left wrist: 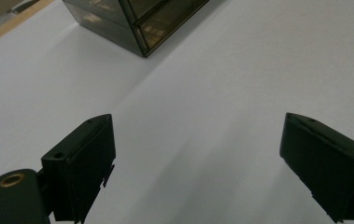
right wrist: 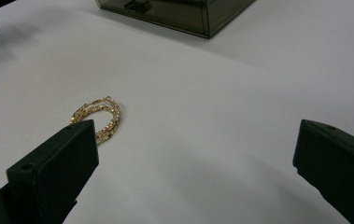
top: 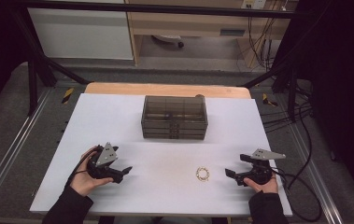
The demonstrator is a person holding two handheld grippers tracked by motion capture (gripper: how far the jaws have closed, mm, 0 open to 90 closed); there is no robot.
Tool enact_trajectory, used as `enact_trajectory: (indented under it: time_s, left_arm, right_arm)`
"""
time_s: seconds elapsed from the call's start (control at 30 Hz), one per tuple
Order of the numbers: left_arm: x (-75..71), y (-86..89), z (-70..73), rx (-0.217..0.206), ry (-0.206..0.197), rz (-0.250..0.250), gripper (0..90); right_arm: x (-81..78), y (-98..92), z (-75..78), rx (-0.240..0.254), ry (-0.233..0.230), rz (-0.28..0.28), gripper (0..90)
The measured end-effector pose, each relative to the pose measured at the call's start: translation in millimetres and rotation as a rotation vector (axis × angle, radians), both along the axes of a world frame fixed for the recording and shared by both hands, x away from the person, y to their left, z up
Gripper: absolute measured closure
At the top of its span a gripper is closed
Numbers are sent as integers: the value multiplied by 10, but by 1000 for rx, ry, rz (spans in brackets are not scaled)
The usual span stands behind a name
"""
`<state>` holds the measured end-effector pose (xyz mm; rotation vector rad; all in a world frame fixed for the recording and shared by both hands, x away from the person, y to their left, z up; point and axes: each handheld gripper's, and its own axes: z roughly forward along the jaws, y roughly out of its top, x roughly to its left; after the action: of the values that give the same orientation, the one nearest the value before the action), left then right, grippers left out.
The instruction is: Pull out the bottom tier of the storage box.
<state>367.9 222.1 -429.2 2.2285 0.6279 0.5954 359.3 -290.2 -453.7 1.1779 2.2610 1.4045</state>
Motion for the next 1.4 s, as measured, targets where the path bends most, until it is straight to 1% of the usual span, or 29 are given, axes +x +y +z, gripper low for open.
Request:
enact_trajectory:
  time_s: [0.1, 0.13, 0.17, 0.27, 0.3, 0.37, 0.43, 0.47, 0.53, 0.7, 0.73, 0.8, 0.93, 1.0, 1.23, 1.33, 1.4]
  left_arm:
    - [8, -46, 8, 12, -12, -7, 103]
    - [14, -88, 16, 31, -23, -13, 103]
    - [15, -109, 18, 39, -27, -15, 103]
    - [15, -151, 20, 49, -38, -19, 104]
    - [19, -189, 29, 70, -50, -24, 104]
    - [21, -209, 30, 76, -55, -26, 104]
    - [30, -263, 30, 97, -72, -31, 104]
    - [30, -263, 30, 97, -72, -31, 103]
    - [38, -310, 29, 120, -89, -40, 103]
    - [49, -367, 26, 138, -108, -47, 103]
    - [54, -392, 24, 147, -118, -53, 103]
    - [55, -406, 20, 150, -123, -54, 103]
    - [70, -475, 4, 173, -138, -60, 103]
    - [73, -489, 4, 177, -142, -63, 102]
    - [95, -606, -3, 213, -181, -74, 95]
    - [103, -634, -6, 214, -188, -75, 95]
    - [106, -663, -12, 224, -198, -80, 95]
  right_arm:
    - [-1, -1, 1, -1, -1, 0, 6]
    - [-1, -2, 1, -1, -1, -1, 7]
    - [-2, -2, 2, 0, 0, -1, 6]
    - [-1, -2, 2, 0, -1, -1, 6]
    - [0, 0, 1, -2, 0, 0, 7]
    - [0, 0, 0, -3, -1, 0, 6]
    - [-1, 1, -1, -6, 0, -1, 6]
    - [-1, 1, -1, -6, 0, -1, 6]
    - [-2, 0, 0, -6, 0, -2, 7]
    - [-1, 2, -1, -6, 0, -2, 6]
    - [-1, 1, -1, -7, 0, -1, 7]
    - [-2, 1, -1, -7, 1, -1, 6]
    - [-3, 1, -1, -8, 0, -1, 7]
    - [-3, 0, -1, -9, 0, -3, 6]
    - [-1, 1, -2, -10, -2, 0, 6]
    - [-2, 3, -2, -9, 0, 0, 6]
    - [-3, 2, -2, -9, 0, 0, 6]
